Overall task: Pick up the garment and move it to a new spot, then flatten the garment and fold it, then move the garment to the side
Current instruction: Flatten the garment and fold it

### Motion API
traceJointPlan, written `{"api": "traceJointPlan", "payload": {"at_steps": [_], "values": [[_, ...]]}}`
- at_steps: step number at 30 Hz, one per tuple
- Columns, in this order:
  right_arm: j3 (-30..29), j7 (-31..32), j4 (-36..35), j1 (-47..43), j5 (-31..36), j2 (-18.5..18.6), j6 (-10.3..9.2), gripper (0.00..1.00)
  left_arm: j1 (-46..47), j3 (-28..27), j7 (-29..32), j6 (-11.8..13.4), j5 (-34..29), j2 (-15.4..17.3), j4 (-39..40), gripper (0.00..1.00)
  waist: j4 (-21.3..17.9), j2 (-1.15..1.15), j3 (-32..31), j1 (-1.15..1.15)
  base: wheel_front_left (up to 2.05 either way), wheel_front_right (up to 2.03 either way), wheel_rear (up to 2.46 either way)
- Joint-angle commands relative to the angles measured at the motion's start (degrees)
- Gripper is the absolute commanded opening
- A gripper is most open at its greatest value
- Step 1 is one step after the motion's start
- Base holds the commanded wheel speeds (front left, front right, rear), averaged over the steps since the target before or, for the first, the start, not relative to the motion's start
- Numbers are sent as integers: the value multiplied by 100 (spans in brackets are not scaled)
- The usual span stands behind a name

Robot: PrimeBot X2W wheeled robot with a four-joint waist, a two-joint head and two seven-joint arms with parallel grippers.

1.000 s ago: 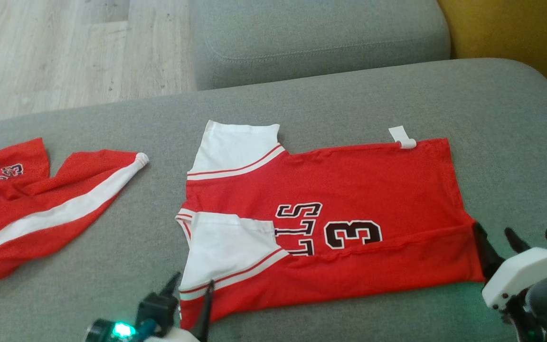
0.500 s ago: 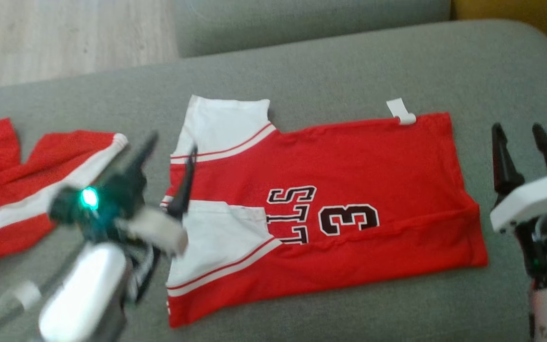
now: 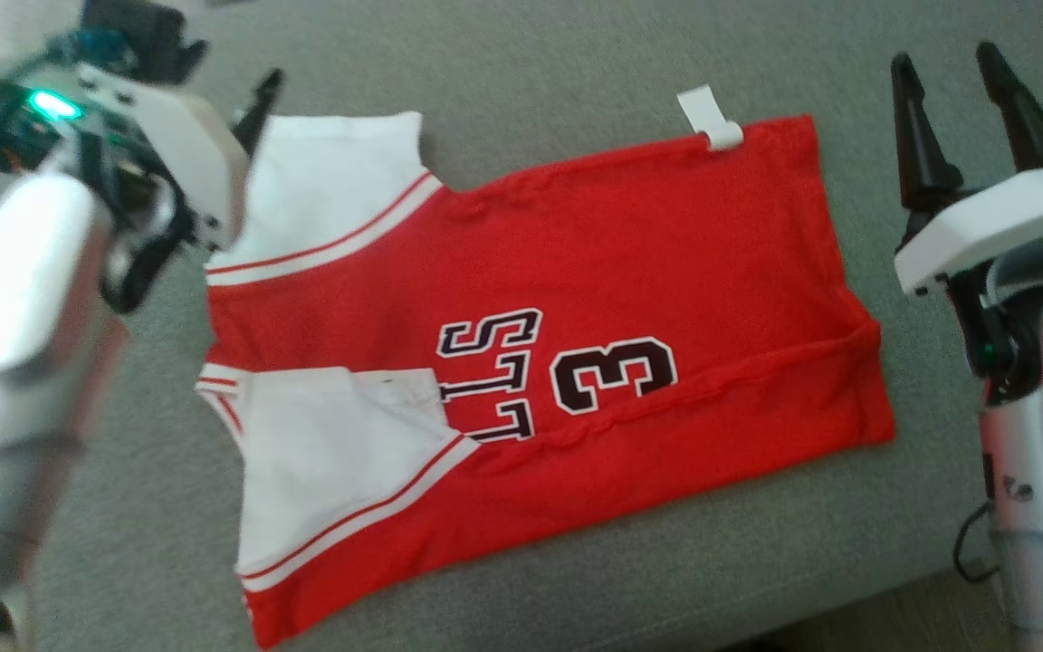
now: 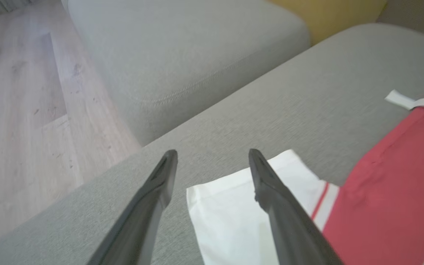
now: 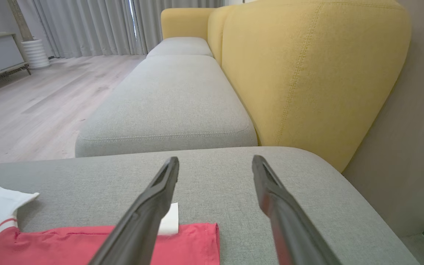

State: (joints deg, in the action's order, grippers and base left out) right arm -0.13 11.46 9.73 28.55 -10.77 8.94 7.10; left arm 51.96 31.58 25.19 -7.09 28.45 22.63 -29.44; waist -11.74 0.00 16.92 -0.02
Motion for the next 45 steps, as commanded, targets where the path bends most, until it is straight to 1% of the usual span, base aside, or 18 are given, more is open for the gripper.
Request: {"api": "traceJointPlan", "payload": {"at_steps": [1,4,6,10,18,25,26,27,28,32,35,38,41,45], "values": [[164,-96,-139,240,-55,62,39,100,457,-114,190,-14,27,371,-83,100,-274,0,327,2,0,0,0],[284,-206,-39,409,-74,36,39,100,764,136,517,-32,27,545,-566,100,-399,0,503,2,0,0,0],[344,-249,8,475,-87,31,39,100,912,239,630,-35,50,618,-814,100,-448,0,606,2,0,0,0],[391,-327,143,531,-102,45,39,100,1068,409,776,-37,234,663,-1176,100,-517,0,731,2,0,0,0],[411,-410,265,541,-100,60,39,100,1255,762,929,-39,576,703,-1488,100,-559,0,794,2,0,0,0],[398,-426,322,610,-123,72,39,100,1354,1081,1272,-39,1018,726,-1432,100,-580,0,843,2,0,0,0],[394,-429,332,622,-124,76,39,100,1368,1122,1327,-39,1086,723,-1417,76,-576,0,851,2,0,0,0],[390,-431,342,633,-124,79,39,100,1379,1175,1376,-39,1147,721,-1384,11,-571,0,857,2,0,0,0],[384,-431,351,645,-122,82,39,100,1397,1222,1387,-39,1192,732,-1343,0,-562,0,864,2,0,0,0],[348,-416,367,681,-111,106,39,100,1464,1338,1242,-39,1236,752,-1246,0,-498,0,884,2,0,0,0],[330,-377,400,701,-103,156,39,100,1486,1371,919,-39,1258,693,-1226,0,-386,0,832,2,0,0,0],[282,-308,439,752,-150,208,39,100,1540,1400,428,-39,1174,629,-1163,0,-233,0,750,2,0,0,0],[272,-236,521,821,-182,336,39,100,1574,1357,-143,-39,1140,487,-1045,0,-28,0,651,2,0,0,0],[363,-62,775,911,-250,636,39,100,1558,1398,-825,-35,989,317,-725,0,319,0,513,2,0,0,0]]}}
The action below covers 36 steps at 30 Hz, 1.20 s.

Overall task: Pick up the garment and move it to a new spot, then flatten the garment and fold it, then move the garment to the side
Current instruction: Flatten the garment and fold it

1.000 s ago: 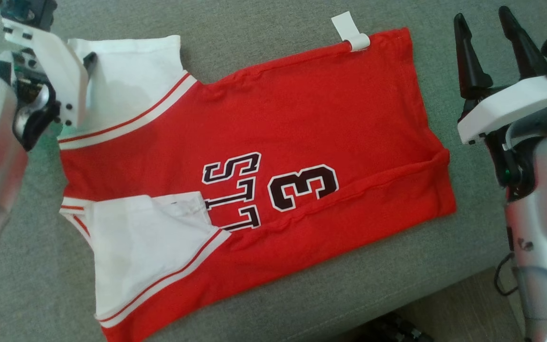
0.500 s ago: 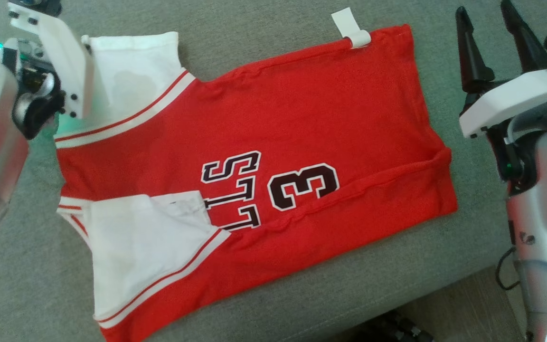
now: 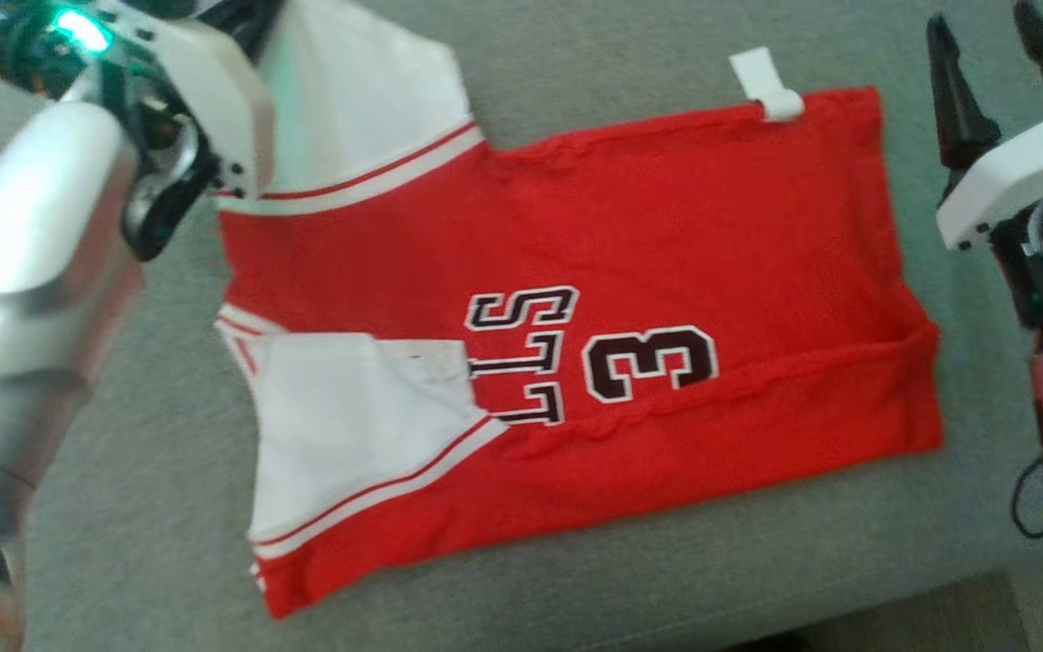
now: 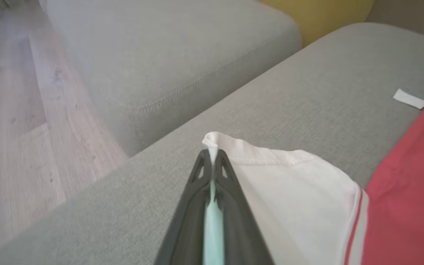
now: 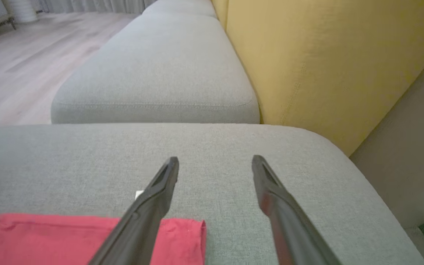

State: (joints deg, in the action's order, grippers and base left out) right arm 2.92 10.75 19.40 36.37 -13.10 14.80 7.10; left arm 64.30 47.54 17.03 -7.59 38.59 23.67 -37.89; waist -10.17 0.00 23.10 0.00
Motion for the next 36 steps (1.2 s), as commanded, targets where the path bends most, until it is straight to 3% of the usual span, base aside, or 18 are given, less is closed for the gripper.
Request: {"api": "traceJointPlan", "payload": {"at_steps": [1,10,21,36], "values": [[122,71,-94,147,-56,152,39,100,302,-181,-117,16,-52,182,207,0,247,0,-135,0,0,0,0],[73,336,1072,242,-244,740,39,100,-184,74,-300,66,-103,81,1191,0,876,0,-349,0,0,0,0],[-12,589,2241,564,-73,691,39,100,-602,276,91,271,-67,313,2356,0,1071,0,-226,0,0,0,0],[461,998,2796,750,-607,483,39,100,-539,286,243,388,-59,420,2653,0,1038,0,-35,0,0,0,0]]}}
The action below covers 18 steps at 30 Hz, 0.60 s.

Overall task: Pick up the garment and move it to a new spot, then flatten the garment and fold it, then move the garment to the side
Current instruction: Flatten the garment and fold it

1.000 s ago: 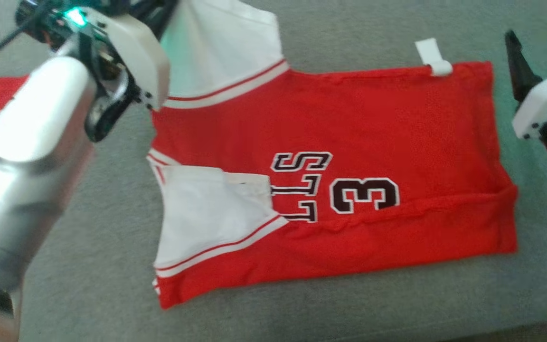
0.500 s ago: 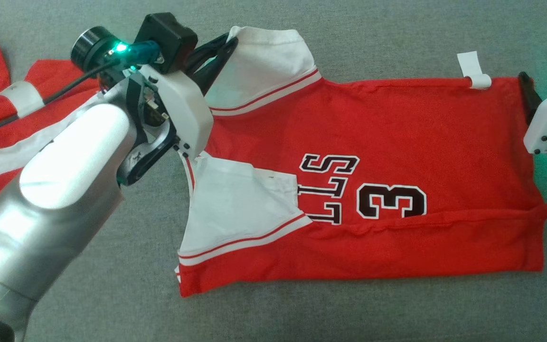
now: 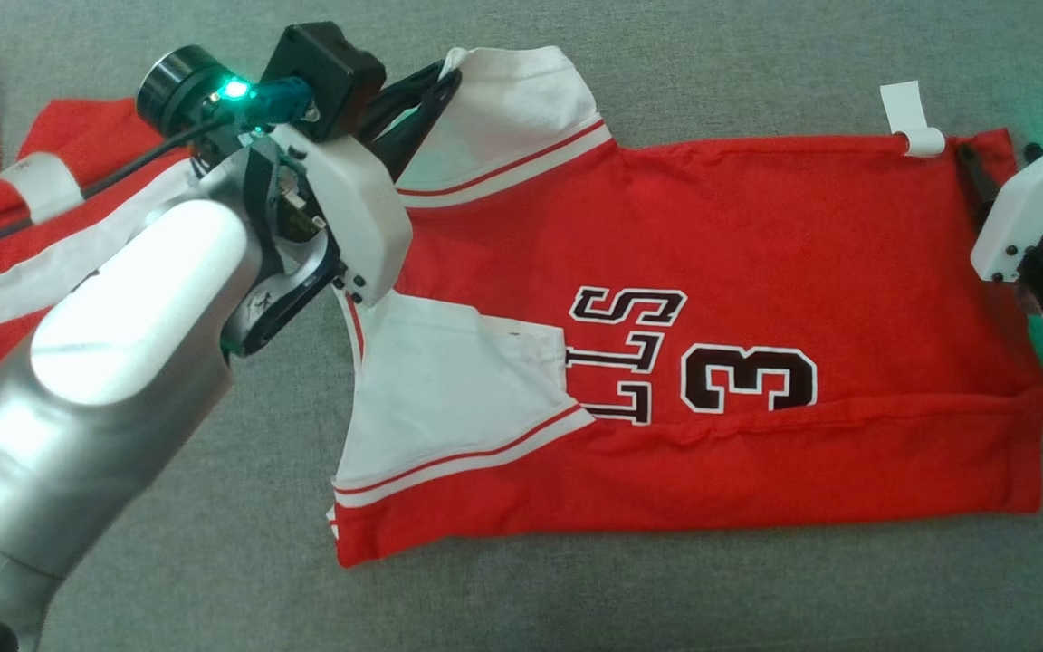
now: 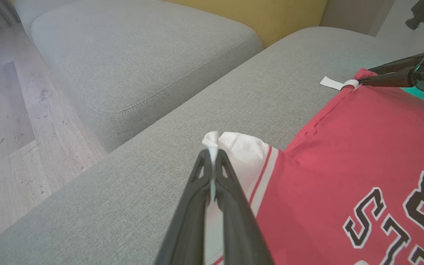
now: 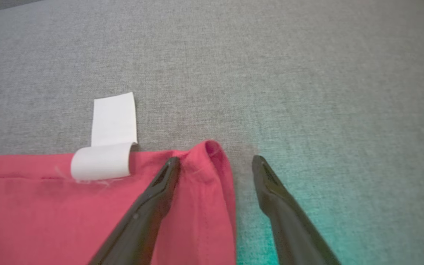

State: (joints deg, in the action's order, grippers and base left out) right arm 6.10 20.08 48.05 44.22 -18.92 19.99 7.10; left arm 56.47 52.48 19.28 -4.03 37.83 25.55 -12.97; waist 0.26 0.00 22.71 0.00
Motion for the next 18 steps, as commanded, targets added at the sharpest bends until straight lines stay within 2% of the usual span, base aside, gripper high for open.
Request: {"api": "traceJointPlan", "payload": {"at_steps": [1,2,3,9,18], "values": [[185,102,-62,-33,-92,-26,39,100,254,-208,23,36,17,238,156,0,-8,0,13,0,0,0,0],[219,148,-52,-28,-162,-14,39,74,265,-209,27,39,16,242,152,0,-11,0,20,0,0,0,0],[253,177,-50,-20,-222,2,39,0,275,-209,29,40,17,244,146,0,-14,0,25,0,0,0,0],[370,21,-168,62,-527,121,39,0,328,-227,23,66,21,272,80,0,-34,0,55,0,0,0,0],[463,-922,-466,394,-787,205,39,0,493,-439,-387,243,-85,325,-292,0,-88,0,143,0,0,0,0]]}}
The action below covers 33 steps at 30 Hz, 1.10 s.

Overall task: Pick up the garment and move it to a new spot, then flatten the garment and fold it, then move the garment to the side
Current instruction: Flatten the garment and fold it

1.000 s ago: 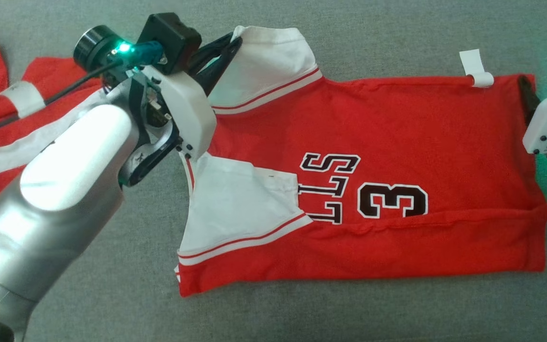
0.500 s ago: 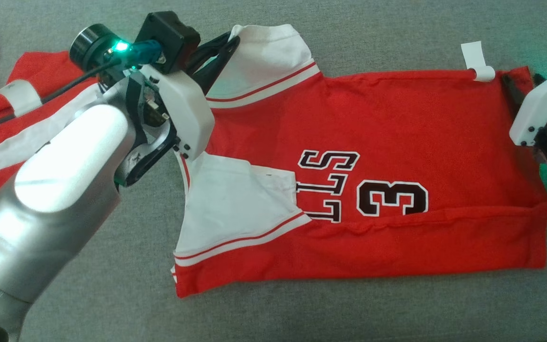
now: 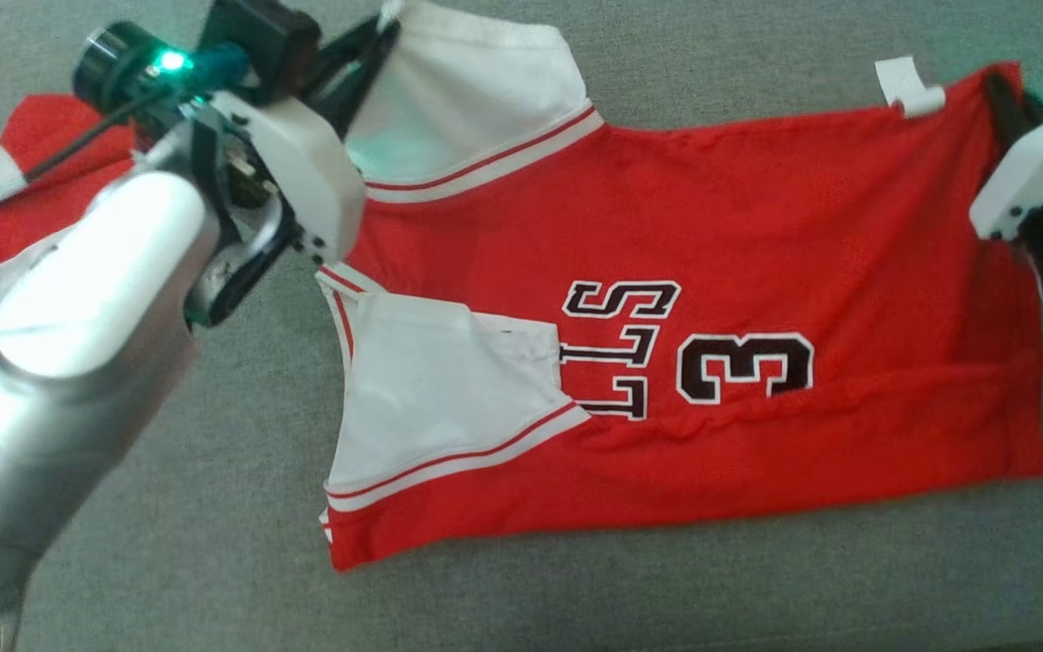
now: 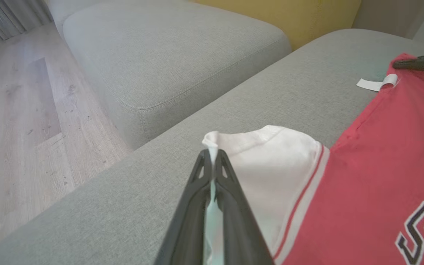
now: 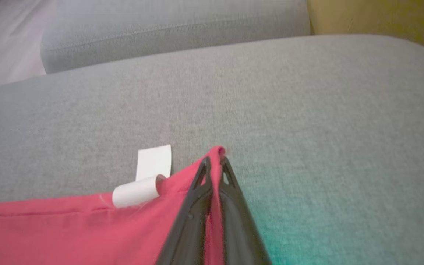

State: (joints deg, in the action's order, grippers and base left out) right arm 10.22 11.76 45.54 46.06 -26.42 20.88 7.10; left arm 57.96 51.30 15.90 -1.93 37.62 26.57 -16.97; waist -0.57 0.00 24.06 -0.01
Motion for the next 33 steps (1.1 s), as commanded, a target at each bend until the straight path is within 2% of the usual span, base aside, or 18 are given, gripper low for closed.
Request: {"api": "traceJointPlan", "payload": {"at_steps": [1,8,16,22,25,33], "values": [[51,-183,-234,255,-78,117,39,0,383,-359,-132,59,-84,214,37,0,-14,0,20,1,0,0,0],[36,-789,-286,648,-289,105,39,0,731,-571,-723,164,-187,33,-554,0,-80,0,103,1,0,0,0],[134,-1314,-266,1114,-445,68,39,0,1235,-695,-1406,142,-323,-252,-1277,0,-141,0,164,1,0,0,0],[285,-1447,-155,1224,-541,77,39,0,1418,-699,-1735,53,-345,-426,-1695,0,-145,0,142,1,0,0,0],[362,-1477,-97,1162,-672,131,39,0,1373,-607,-1785,-87,-331,-485,-1853,0,-121,0,82,1,0,0,0],[875,-1140,-340,622,-1282,480,39,0,961,-342,-1767,-319,-248,-406,-1750,0,0,0,-215,1,0,0,0]]}}
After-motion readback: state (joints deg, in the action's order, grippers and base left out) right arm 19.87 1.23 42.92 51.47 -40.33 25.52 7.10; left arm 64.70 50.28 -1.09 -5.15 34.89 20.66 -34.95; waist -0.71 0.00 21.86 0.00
